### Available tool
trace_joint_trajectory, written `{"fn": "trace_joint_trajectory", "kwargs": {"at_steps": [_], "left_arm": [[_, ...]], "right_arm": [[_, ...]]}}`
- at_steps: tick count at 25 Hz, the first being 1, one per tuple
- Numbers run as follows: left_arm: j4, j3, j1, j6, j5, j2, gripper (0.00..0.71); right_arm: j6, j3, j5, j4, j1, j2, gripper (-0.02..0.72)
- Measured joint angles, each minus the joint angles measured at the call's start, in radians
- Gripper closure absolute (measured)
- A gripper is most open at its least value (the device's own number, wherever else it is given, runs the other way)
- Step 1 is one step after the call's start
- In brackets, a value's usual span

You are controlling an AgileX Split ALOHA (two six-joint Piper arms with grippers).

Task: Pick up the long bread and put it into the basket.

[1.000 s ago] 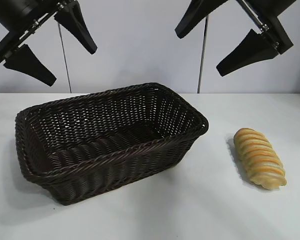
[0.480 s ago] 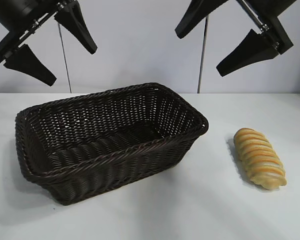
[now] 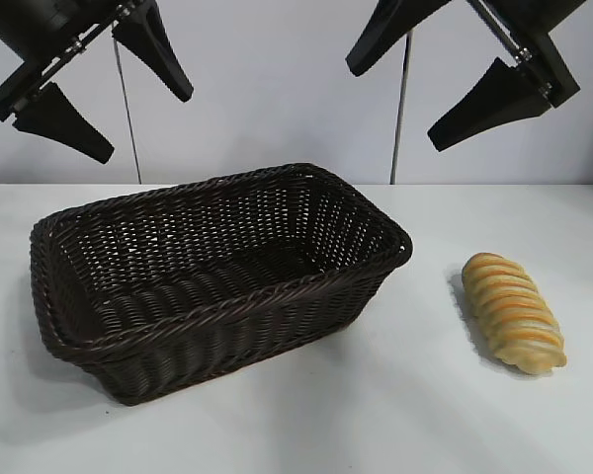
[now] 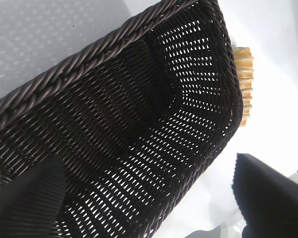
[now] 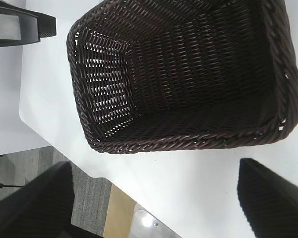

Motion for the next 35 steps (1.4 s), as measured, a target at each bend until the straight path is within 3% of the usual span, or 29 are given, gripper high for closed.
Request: {"fn": "trace_joint_trajectory", "kwargs": {"at_steps": [5, 8, 11, 23, 29, 35], "left_arm": [[0.265, -0.142, 0.008, -0.177, 0.011, -0.057, 0.053], [0.439, -0.139, 0.008, -0.269, 0.020, -0.122, 0.053], [0.520, -0.073, 0.009, -0.320, 0.022, -0.184, 0.053], [0.549, 0.334, 0.009, -0.336, -0.010, -0.224, 0.102], [0.488, 0.460, 0.008, -0.315, -0.113, -0.224, 0.106], [0.447, 0.500, -0.032, -0.296, -0.223, -0.203, 0.107]], "right_arm": [[0.000, 0.000, 0.000, 0.000, 0.000, 0.000, 0.081], [0.000, 0.000, 0.000, 0.000, 0.000, 0.000, 0.081], [0.000, 0.000, 0.000, 0.000, 0.000, 0.000, 0.081], [0.000, 0.000, -0.002, 0.000, 0.000, 0.000, 0.081], [0.000, 0.000, -0.003, 0.000, 0.000, 0.000, 0.081], [0.000, 0.000, -0.003, 0.000, 0.000, 0.000, 0.081]]}}
